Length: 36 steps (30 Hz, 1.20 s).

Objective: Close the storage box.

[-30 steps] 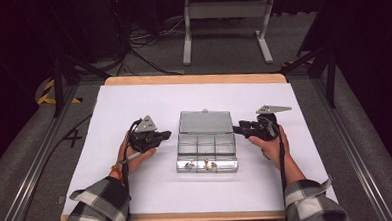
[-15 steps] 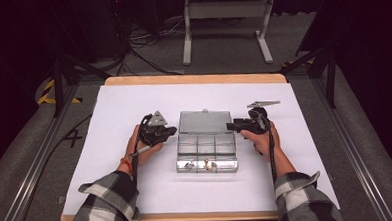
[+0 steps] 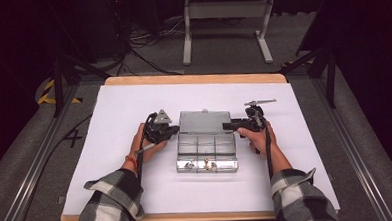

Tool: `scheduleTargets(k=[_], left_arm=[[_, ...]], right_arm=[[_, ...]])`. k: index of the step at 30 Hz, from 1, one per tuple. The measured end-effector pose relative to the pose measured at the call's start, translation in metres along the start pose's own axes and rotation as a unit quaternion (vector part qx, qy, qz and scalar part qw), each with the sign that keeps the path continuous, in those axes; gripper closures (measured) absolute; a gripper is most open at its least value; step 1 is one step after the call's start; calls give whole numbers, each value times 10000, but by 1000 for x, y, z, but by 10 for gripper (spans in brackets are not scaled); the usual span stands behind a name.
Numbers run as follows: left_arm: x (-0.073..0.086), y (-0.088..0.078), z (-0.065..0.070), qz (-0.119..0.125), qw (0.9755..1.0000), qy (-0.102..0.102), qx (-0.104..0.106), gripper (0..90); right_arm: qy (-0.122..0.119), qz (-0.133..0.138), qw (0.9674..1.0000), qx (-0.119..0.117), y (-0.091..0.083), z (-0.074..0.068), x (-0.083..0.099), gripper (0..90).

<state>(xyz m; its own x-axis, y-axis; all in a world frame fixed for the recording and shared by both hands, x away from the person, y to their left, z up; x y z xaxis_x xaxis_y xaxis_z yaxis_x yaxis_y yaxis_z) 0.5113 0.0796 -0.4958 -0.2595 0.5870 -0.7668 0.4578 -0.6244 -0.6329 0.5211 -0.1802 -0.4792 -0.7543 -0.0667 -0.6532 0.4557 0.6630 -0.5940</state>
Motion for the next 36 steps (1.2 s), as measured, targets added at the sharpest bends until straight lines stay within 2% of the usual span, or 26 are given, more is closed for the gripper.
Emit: scheduleTargets(k=[6,10,15,18,20,25,30,33,36], left_arm=[[-1,2,-1,-78,9999,2,-120,883],[-3,3,-2,-146,9998,-25,-115,885],[-3,4,-1,-184,9998,10,-110,885],[-4,5,-1,-228,9996,11,-155,886],[-5,5,0,-248,9996,36,-123,889],[-8,3,-1,-166,9998,-13,-128,884],[-11,-5,-5,-172,9997,-27,-170,859],[-13,-10,-7,-148,9997,-85,-180,810],[-14,-19,-11,22,9995,-287,-120,737]], right_arm=[[233,-13,9996,-127,4,3,0,335],[372,-32,9990,-242,6,4,1,321],[400,15,9989,-225,7,4,0,323],[509,3,9980,-371,7,3,1,353],[538,3,9979,-350,7,3,2,354],[398,113,9987,-309,3,-3,-1,432],[141,250,9994,-175,-2,-9,-4,485],[13,325,9994,-95,-6,-11,-6,521],[-111,435,9990,-62,-10,-13,-7,553]])
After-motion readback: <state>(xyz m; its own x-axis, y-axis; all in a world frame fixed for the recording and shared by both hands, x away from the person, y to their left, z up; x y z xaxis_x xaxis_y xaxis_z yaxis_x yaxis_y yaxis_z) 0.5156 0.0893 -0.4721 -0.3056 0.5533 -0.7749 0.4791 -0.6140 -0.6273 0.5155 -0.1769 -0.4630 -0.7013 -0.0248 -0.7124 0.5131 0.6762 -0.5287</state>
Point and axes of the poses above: each handheld gripper's, and its own axes: y roughly forward along the jaws, x roughly out of its underside, z roughly to its right, the point moved 7 cm from there along y, roughly forward along the jaws, and after that the axes turned 6 degrees about y, right-handed, at the moved point
